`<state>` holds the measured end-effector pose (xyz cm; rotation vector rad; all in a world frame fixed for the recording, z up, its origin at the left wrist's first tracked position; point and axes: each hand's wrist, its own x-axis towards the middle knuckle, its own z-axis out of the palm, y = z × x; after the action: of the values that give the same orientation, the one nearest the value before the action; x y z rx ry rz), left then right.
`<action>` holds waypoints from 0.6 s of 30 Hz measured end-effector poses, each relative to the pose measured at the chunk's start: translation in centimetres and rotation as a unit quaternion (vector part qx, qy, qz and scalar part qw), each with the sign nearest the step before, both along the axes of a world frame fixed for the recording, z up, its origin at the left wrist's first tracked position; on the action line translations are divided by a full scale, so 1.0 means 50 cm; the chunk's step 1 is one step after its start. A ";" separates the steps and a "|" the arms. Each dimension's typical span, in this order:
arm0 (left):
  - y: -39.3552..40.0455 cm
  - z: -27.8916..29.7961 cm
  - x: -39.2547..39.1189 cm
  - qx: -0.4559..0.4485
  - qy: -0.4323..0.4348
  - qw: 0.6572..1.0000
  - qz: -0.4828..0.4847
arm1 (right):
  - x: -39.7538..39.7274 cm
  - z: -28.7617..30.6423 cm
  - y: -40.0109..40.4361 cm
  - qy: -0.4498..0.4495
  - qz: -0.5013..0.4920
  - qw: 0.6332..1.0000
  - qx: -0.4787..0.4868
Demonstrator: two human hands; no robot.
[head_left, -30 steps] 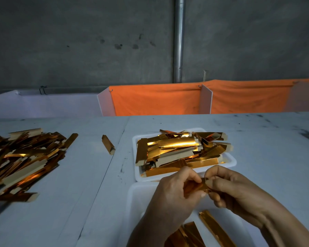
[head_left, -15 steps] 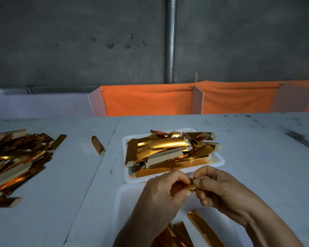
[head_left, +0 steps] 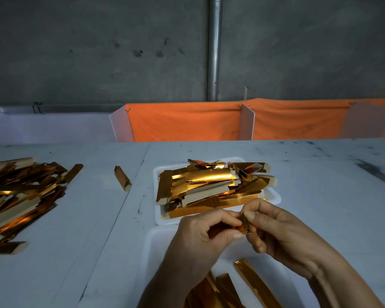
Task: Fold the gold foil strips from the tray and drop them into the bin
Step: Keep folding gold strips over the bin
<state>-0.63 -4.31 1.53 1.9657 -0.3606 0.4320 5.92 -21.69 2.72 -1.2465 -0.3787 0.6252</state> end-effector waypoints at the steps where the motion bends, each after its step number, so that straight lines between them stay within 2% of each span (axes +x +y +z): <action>1: -0.001 0.000 0.001 -0.005 0.003 1.000 -0.003 | -0.001 -0.001 0.002 -0.005 -0.003 1.000 -0.003; 7: -0.002 -0.007 0.011 -0.043 0.030 0.999 0.015 | -0.005 -0.012 0.020 -0.084 -0.070 0.993 -0.052; 11: -0.005 -0.005 0.016 -0.106 0.051 0.993 -0.002 | -0.007 -0.006 0.026 -0.009 -0.054 0.998 0.017; 18: 0.001 -0.010 0.015 -0.114 0.066 0.991 -0.019 | -0.009 -0.009 0.031 0.019 -0.052 0.998 -0.015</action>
<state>0.14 -4.27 1.02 1.7510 -0.2516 0.3038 5.46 -20.15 2.27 -1.2736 -0.2724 0.5664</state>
